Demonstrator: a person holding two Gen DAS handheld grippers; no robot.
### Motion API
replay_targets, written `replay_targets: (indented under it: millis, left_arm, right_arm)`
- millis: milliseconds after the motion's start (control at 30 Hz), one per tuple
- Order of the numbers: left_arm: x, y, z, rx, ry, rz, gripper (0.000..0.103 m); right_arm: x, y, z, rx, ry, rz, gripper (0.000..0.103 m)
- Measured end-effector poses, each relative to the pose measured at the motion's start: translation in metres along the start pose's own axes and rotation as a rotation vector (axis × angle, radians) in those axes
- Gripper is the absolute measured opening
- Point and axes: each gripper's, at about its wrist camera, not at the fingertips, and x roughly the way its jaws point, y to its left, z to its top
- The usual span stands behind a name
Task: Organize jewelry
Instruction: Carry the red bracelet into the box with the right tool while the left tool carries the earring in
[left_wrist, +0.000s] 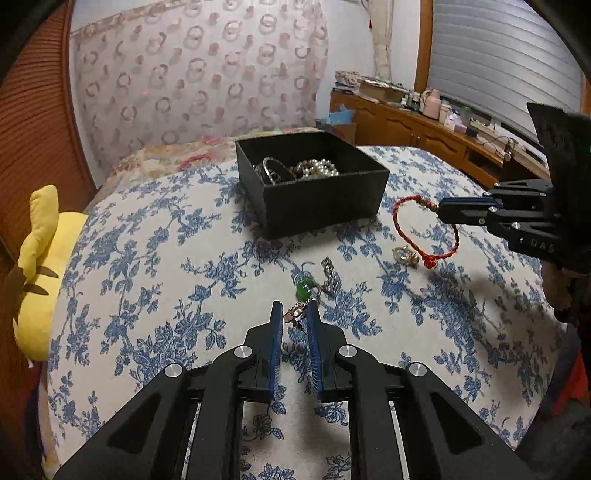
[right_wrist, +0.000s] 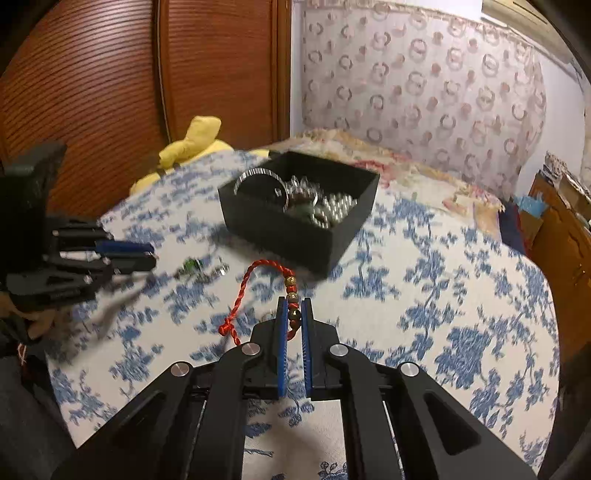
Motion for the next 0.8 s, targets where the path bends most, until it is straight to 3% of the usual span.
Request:
replay_targets:
  millis: [500, 800]
  left_arm:
    - [0.0, 0.009, 0.043, -0.011, -0.074, 0.003, 0.012]
    - [0.013, 0.012, 0.078, -0.004, -0.096, 0.007, 0.012]
  right_arm:
    - [0.011, -0.035, 0.059, 0.046, -0.144, -0.004, 0.008]
    - [0.048, -0.049, 0.076, 0.052, -0.13, 0.048, 0.008]
